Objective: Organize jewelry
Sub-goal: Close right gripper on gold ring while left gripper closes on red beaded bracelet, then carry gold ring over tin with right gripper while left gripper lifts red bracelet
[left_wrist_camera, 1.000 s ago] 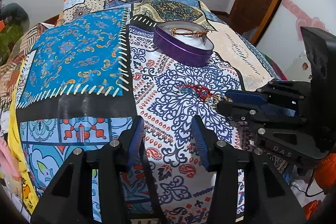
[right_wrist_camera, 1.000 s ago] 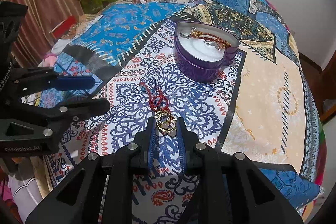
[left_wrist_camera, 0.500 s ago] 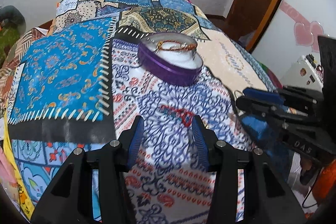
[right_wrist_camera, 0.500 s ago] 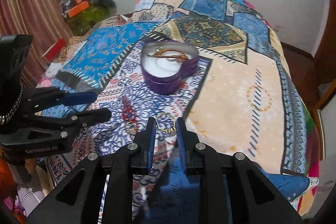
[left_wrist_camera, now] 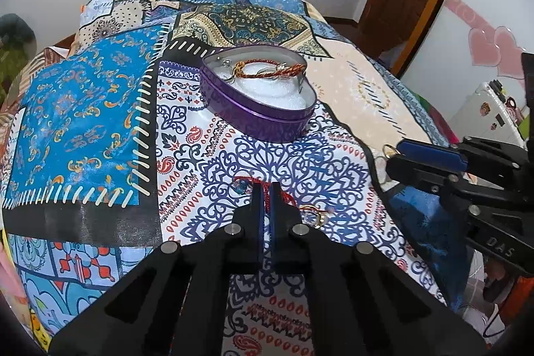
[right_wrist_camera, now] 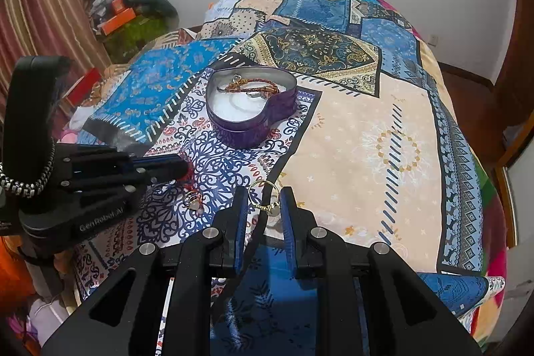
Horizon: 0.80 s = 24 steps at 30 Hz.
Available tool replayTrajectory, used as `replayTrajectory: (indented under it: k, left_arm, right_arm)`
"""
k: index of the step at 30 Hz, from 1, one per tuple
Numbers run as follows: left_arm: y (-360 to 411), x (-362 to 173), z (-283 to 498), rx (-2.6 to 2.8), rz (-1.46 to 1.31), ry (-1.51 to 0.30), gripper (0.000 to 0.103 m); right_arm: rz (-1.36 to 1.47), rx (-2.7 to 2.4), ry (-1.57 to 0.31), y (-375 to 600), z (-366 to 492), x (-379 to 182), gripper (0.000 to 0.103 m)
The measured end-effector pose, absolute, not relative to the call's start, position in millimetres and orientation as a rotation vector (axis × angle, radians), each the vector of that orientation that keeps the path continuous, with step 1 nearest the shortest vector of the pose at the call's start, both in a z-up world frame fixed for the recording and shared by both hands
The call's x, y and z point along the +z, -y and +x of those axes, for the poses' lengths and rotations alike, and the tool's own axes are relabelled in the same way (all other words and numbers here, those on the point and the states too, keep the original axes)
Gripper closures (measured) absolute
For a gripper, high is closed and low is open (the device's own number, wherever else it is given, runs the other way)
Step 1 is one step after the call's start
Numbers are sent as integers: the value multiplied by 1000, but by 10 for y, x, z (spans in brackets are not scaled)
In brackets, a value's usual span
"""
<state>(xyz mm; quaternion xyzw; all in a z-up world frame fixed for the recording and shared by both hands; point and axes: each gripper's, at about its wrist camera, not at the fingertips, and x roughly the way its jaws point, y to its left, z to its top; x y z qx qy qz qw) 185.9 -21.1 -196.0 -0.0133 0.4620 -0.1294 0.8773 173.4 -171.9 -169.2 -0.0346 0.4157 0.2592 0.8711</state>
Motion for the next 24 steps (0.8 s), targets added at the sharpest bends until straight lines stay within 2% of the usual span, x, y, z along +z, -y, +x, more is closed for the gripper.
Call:
replayTrajectory:
  k: [24]
  left_arm:
    - [-61, -957, 1765, -235, -56, -696, 102]
  right_arm:
    - [-47, 527, -759, 1707, 1806, -1321, 85]
